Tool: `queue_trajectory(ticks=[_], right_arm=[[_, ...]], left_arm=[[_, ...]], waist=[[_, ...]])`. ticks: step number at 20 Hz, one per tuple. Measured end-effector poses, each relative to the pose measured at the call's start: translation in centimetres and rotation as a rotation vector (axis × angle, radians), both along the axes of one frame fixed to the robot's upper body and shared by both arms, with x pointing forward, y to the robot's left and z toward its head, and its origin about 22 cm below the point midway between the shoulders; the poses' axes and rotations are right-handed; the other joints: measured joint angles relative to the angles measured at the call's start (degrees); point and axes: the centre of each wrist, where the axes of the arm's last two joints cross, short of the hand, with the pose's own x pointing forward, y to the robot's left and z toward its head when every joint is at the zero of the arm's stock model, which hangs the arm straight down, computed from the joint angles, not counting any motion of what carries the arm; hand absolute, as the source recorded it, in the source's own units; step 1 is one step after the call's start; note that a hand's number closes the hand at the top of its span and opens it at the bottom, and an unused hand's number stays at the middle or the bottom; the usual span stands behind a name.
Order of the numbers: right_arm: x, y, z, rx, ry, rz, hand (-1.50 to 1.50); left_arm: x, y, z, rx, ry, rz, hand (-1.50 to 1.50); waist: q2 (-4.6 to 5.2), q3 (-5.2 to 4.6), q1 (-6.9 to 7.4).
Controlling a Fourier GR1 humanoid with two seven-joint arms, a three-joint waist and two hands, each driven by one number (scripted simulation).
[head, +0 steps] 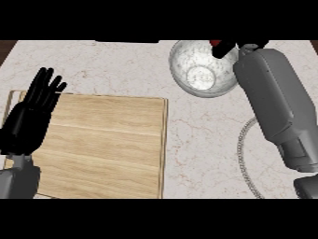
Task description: Pick the tomato from the placemat and place it in the bowl
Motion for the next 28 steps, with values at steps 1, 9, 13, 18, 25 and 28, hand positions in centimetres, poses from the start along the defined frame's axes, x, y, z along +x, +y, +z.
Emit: queue_trajectory(ticks=[1,9,13,18,25,28], right_arm=[[0.4,-0.3,-0.5,-0.002,0.019,-0.001,1.50],[1.5,-3.4,-4.3,0.096,0.218,-0.058,-1.50],[1.3,-4.4,-5.8,0.175,0.246,0.018,-1.50],[1.5,-4.8,-5.4,0.343,0.106,0.079,-1.50],[1.6,-7.9,-3.9,0.661,-0.150,0.033,-1.50],[1.4,-10.1,-3.8,0.712,-0.202,-0.007,-1.50]], left_arm=[[0.2,-0.2,0.1,-0.001,0.000,-0.003,0.00],[0.5,-0.9,0.4,0.003,-0.016,-0.026,0.00],[0.5,-1.2,0.7,-0.003,-0.016,-0.034,0.00],[0.3,-1.0,0.5,-0.002,-0.017,-0.037,0.00],[-0.2,-0.3,-0.1,-0.004,-0.012,-0.025,0.00],[-0.2,0.4,0.2,-0.002,-0.005,-0.013,0.00]], waist=[[0.07,0.00,0.16],[0.96,0.07,2.00],[1.01,0.12,2.21],[1.04,0.17,2.39],[0.67,0.15,1.45],[0.39,0.11,0.82]])
